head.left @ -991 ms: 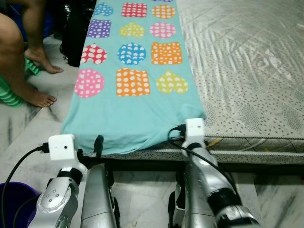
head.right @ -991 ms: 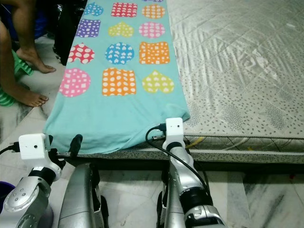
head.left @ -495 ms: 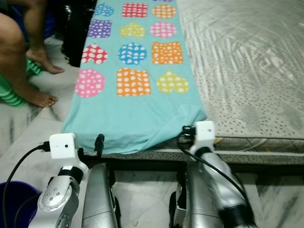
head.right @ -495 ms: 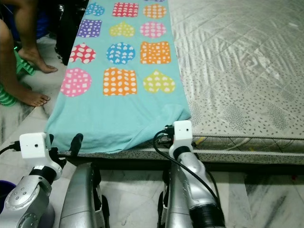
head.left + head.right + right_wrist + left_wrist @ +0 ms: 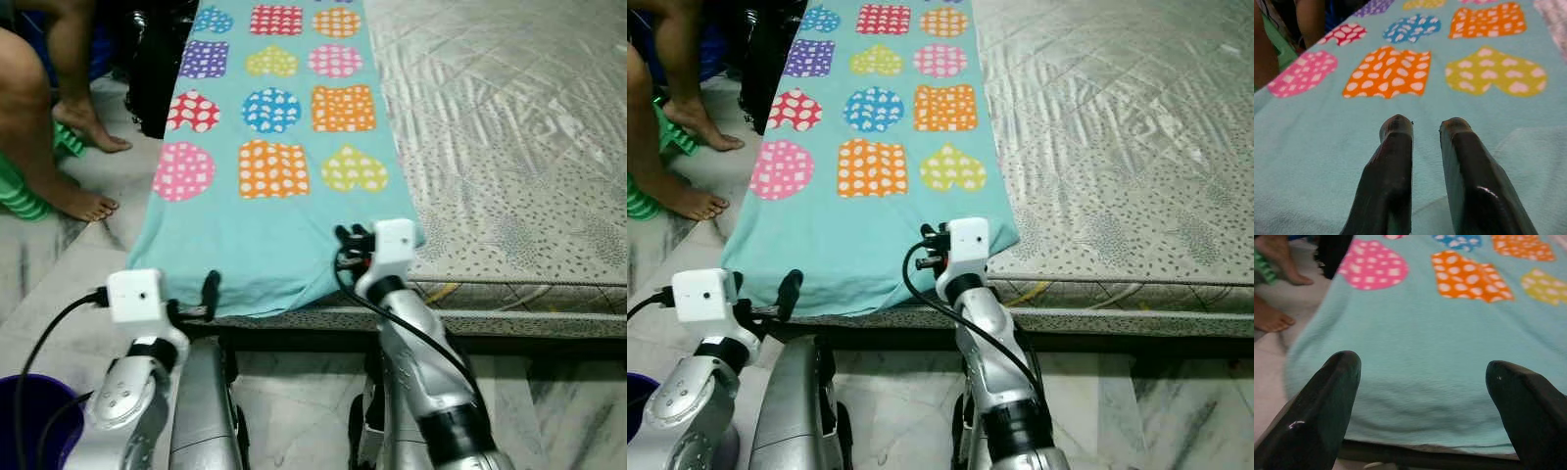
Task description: Clean up the room
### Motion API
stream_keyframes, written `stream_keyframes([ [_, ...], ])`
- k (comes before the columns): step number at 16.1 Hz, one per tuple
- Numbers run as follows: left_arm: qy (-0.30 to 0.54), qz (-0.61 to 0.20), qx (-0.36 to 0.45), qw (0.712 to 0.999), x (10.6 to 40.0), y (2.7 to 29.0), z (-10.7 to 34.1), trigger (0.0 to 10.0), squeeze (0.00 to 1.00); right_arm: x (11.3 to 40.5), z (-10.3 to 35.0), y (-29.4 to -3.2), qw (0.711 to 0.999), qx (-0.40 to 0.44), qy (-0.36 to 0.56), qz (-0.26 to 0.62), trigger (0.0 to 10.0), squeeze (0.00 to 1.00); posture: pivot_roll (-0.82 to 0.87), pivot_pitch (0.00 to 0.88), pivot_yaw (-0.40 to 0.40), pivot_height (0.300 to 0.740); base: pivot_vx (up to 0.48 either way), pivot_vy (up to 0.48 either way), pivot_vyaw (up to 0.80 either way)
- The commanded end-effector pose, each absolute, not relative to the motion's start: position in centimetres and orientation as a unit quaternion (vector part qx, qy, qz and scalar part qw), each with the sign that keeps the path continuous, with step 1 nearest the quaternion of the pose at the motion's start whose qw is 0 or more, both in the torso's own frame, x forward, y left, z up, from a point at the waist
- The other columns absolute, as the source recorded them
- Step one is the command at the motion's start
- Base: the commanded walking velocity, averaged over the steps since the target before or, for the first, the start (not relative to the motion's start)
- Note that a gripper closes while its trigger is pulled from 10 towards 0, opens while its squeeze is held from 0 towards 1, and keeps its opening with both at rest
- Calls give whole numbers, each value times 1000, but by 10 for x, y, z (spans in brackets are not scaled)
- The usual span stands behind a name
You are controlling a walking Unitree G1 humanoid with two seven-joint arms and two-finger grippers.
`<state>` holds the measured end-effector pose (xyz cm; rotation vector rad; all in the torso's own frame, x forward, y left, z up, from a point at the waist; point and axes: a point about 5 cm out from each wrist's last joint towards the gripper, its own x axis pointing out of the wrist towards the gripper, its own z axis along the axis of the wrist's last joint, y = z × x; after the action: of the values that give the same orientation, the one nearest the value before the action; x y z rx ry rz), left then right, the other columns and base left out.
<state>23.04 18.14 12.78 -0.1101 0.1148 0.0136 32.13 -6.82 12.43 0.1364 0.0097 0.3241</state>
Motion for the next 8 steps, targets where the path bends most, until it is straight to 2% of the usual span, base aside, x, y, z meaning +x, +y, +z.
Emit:
stream_keyframes([
  [1, 59, 11, -51, 997, 226, 185, 128, 10000, 0, 322, 119, -65, 985, 69, 13, 155, 10000, 1000, 100, 222, 3, 531, 0, 0, 0],
  [6, 57, 3, -48, 997, 223, 180, 131, 10000, 0, 340, 110, -40, 991, 25, 28, 131, 10000, 1000, 145, 228, 2, 531, 0, 0, 0],
  [8, 58, 0, -38, 998, 218, 182, 134, 10000, 0, 349, 106, -40, 993, -11, 42, 112, 10000, 1000, 166, 239, 1, 531, 0, 0, 0],
])
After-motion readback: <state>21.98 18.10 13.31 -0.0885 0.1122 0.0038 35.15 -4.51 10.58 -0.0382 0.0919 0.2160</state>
